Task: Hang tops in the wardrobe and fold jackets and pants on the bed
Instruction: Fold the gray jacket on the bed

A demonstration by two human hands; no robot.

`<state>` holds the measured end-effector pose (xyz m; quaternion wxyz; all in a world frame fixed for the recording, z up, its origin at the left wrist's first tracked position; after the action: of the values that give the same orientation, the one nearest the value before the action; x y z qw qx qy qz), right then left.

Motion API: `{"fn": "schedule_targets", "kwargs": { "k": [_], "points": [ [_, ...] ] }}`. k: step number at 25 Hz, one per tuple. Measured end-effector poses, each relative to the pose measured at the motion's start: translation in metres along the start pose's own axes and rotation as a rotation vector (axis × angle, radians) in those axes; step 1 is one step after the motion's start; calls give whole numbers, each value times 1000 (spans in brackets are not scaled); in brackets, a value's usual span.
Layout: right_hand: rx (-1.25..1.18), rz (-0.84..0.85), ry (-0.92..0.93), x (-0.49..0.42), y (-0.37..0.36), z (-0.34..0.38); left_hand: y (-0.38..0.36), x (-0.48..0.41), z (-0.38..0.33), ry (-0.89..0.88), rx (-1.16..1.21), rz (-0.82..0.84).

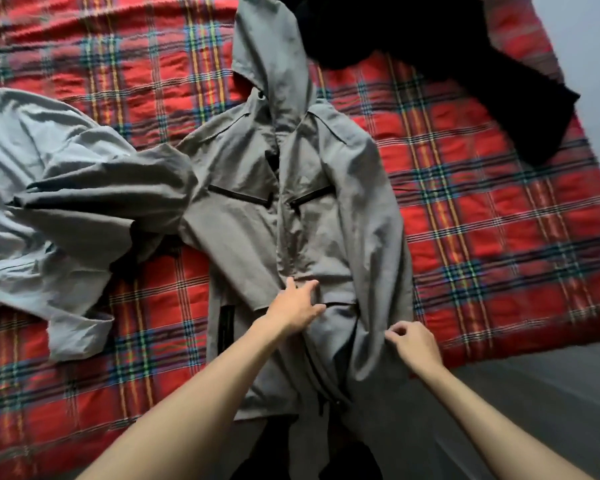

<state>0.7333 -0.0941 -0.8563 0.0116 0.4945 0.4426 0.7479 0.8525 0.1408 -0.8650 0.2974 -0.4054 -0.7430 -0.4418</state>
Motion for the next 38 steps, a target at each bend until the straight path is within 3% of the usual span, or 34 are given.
{"fn": "schedule_targets", "kwargs": {
  "k": [4, 8, 11, 15, 17, 19, 23, 25, 27, 29, 30, 32, 34, 36, 38],
  "points": [
    [-221, -67, -59, -21, 32, -23, -10, -3, -19, 115, -35, 101],
    [-72, 103, -60, -26, 12, -22, -9, -17, -21, 184, -60, 165],
    [-214, 74, -34, -12, 13, -13, -8, -31, -28, 206, -86, 163],
    [-840, -282, 21, -39, 121, -8, -15, -31, -29, 231, -44, 160],
    [-999, -381, 67, -64, 172, -9, -18, -27, -23, 234, -15, 171],
    [-897, -274, 161, -83, 177, 5, -13, -26, -16, 242, 11, 120],
    [-306, 39, 80, -82, 90, -1, 43, -4, 7, 377, 348, -560],
    [-128, 19, -18, -75, 70, -13, 48, 7, 24, 497, 509, -699],
    [-298, 119, -80, -66, 58, -2, 33, 1, 34, 563, 651, -621],
    [-835, 313, -74, -71, 76, 36, 21, -9, 30, 541, 725, -513],
    [-1104, 299, -59, -89, 114, 51, 20, -14, 28, 518, 722, -496],
    [-1592, 71, 42, -133, 232, 71, 22, -20, 14, 471, 731, -483],
    [-1867, -150, 196, -157, 335, 73, 30, -21, 8, 478, 688, -529],
    [-1694, -293, 218, -168, 353, 47, 38, -18, 6, 521, 544, -598],
    [-1217, -343, 220, -167, 297, 27, 36, -15, 2, 569, 479, -612]
  ]
}}
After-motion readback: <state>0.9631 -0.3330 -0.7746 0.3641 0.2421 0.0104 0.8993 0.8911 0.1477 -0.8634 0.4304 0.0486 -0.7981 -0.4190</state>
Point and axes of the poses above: each hand's wrist, its own x-axis away from the middle knuckle, its own y-axis out of the back of the hand, z = x × y, the point moved 9 cm from there along -x, towards the middle knuckle
